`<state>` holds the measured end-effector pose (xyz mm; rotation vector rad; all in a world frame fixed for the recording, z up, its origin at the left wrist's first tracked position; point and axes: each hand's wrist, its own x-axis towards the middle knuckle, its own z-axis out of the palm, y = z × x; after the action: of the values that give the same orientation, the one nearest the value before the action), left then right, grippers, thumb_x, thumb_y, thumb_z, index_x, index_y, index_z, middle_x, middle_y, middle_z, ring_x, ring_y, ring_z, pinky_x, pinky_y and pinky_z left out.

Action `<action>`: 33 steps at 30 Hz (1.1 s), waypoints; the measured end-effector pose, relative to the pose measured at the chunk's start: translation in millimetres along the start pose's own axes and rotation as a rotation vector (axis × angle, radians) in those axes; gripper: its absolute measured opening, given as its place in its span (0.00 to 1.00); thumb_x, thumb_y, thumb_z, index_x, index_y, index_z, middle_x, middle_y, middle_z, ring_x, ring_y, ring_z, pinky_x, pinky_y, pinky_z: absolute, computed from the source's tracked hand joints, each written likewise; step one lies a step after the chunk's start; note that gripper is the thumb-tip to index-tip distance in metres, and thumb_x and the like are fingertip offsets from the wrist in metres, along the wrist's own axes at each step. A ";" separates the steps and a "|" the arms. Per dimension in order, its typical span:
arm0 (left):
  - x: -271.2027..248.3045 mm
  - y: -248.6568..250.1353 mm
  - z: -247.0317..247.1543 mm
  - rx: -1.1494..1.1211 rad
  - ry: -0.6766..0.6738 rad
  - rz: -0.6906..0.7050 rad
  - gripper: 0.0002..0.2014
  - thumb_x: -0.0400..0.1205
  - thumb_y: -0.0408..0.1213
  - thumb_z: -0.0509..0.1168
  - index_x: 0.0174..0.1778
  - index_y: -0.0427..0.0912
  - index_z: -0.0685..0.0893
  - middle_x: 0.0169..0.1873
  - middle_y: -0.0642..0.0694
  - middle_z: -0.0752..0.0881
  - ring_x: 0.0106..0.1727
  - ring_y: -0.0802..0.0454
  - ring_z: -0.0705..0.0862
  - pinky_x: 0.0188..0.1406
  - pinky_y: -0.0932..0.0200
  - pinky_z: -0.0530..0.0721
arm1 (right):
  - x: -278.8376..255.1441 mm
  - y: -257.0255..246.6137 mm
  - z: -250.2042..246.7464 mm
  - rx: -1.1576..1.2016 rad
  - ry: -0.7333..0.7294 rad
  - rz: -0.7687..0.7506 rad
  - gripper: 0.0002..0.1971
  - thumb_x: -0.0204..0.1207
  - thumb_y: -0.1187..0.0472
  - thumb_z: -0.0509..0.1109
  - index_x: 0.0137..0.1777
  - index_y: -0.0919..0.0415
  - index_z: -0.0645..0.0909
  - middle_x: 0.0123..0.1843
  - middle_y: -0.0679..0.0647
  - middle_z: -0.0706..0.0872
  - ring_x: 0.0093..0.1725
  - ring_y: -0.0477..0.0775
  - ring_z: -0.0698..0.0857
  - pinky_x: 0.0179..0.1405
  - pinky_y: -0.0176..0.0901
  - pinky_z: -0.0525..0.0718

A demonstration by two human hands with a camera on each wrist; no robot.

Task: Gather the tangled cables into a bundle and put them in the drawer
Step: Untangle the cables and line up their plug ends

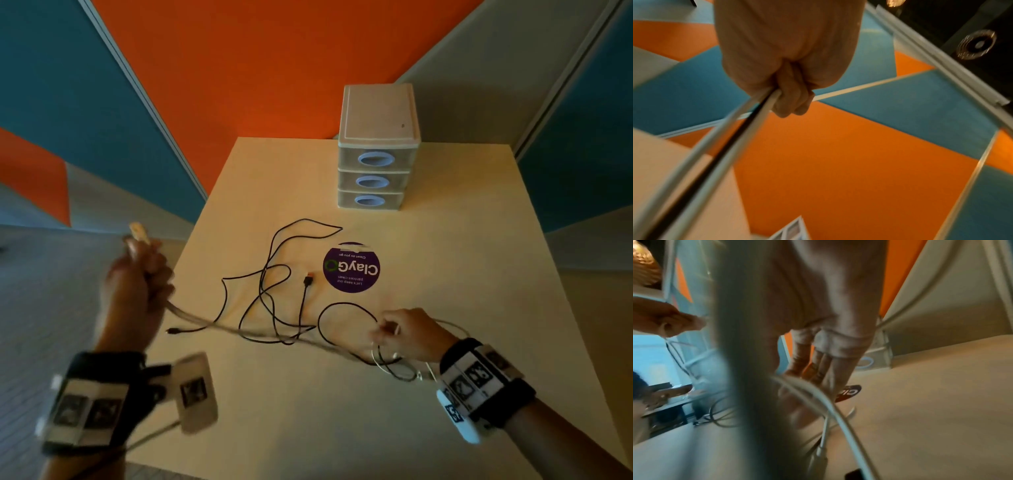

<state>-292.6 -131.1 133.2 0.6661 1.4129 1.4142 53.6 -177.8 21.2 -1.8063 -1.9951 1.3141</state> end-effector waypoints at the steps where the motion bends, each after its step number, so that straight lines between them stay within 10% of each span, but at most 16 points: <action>1: -9.5 -13.8 0.4 0.030 -0.013 -0.033 0.17 0.88 0.42 0.47 0.34 0.47 0.72 0.12 0.56 0.68 0.12 0.63 0.62 0.09 0.71 0.53 | 6.3 -3.7 3.8 -0.033 -0.033 -0.027 0.08 0.71 0.55 0.74 0.38 0.56 0.79 0.39 0.52 0.87 0.37 0.47 0.85 0.36 0.27 0.77; 6: -35.8 -69.8 5.3 0.060 -0.120 -0.182 0.16 0.89 0.42 0.47 0.40 0.42 0.74 0.15 0.57 0.68 0.14 0.65 0.60 0.10 0.71 0.55 | 60.9 -64.1 16.7 0.071 0.166 -0.106 0.08 0.77 0.64 0.64 0.51 0.65 0.82 0.45 0.51 0.85 0.45 0.50 0.84 0.36 0.24 0.76; 13: -37.3 -98.9 20.0 0.286 -0.181 -0.153 0.16 0.89 0.42 0.48 0.44 0.41 0.77 0.24 0.51 0.67 0.18 0.62 0.60 0.16 0.67 0.58 | 150.0 -94.2 56.8 -0.165 0.206 0.275 0.24 0.73 0.47 0.69 0.59 0.66 0.75 0.60 0.64 0.80 0.57 0.64 0.82 0.53 0.54 0.82; 19: -33.0 -102.0 34.2 0.379 -0.234 -0.072 0.14 0.89 0.41 0.48 0.45 0.42 0.76 0.27 0.49 0.67 0.22 0.61 0.63 0.19 0.70 0.64 | 155.5 -78.9 66.6 -0.041 0.295 0.340 0.18 0.74 0.55 0.71 0.57 0.67 0.78 0.57 0.64 0.85 0.58 0.64 0.84 0.53 0.52 0.83; 26: -29.1 -120.4 59.9 0.412 -0.187 0.055 0.14 0.88 0.38 0.52 0.48 0.37 0.81 0.29 0.50 0.82 0.21 0.65 0.72 0.23 0.70 0.69 | 77.5 -105.5 43.3 0.602 0.480 -0.071 0.14 0.67 0.60 0.78 0.52 0.60 0.83 0.42 0.45 0.88 0.41 0.41 0.88 0.42 0.29 0.85; 33: -36.3 -132.7 83.7 0.479 -0.166 0.209 0.11 0.86 0.39 0.57 0.44 0.47 0.85 0.34 0.53 0.87 0.33 0.58 0.83 0.36 0.54 0.81 | 44.4 -111.6 36.9 0.737 0.421 -0.068 0.16 0.68 0.54 0.76 0.56 0.55 0.87 0.45 0.50 0.93 0.46 0.41 0.90 0.56 0.42 0.86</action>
<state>-170.3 -151.8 30.4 1.2387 1.5952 1.1450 -63.2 -145.8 54.4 -1.4686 -1.1301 1.2735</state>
